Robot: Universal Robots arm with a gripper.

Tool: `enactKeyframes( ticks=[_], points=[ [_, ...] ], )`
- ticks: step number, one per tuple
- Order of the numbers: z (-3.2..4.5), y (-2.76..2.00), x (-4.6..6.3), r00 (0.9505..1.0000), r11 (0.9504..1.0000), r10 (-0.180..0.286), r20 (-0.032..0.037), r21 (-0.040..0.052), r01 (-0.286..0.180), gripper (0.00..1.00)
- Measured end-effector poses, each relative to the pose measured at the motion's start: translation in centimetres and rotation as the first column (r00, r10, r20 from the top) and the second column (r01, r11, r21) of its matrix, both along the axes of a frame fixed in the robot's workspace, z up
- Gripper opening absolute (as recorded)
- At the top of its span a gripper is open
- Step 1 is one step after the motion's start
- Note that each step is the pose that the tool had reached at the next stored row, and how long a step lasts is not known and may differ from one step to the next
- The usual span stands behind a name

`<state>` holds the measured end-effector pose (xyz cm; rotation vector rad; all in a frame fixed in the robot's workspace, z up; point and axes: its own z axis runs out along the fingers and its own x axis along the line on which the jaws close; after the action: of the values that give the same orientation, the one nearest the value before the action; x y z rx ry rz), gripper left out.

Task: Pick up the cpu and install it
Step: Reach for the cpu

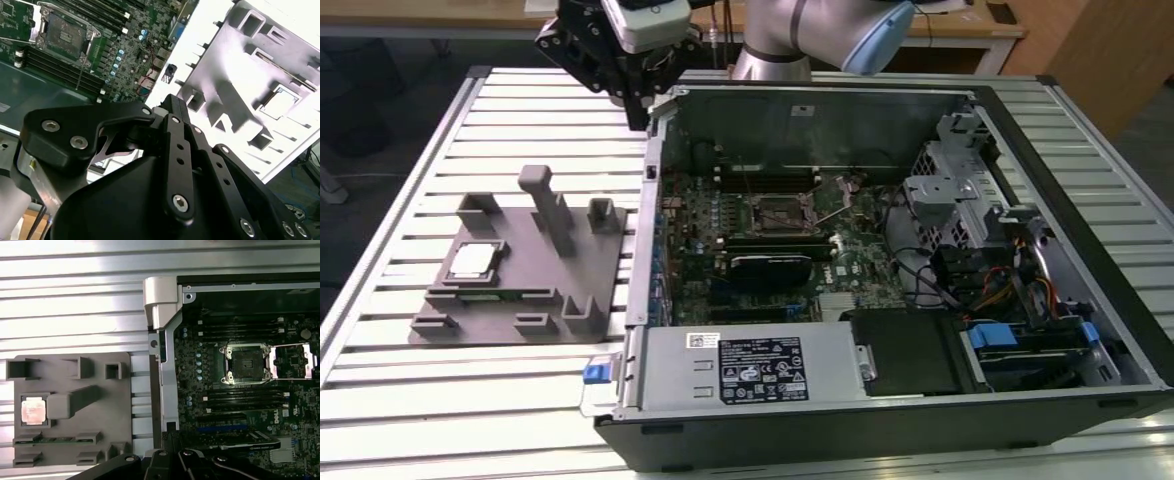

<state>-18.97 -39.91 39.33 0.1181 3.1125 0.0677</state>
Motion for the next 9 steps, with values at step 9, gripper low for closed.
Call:
enactKeyframes(
  ticks=[9],
  points=[
    [-0.01,0.0,-1.08,1.0,1.0,0.0,0.0,0.0,0.0,0.11]
  ],
)
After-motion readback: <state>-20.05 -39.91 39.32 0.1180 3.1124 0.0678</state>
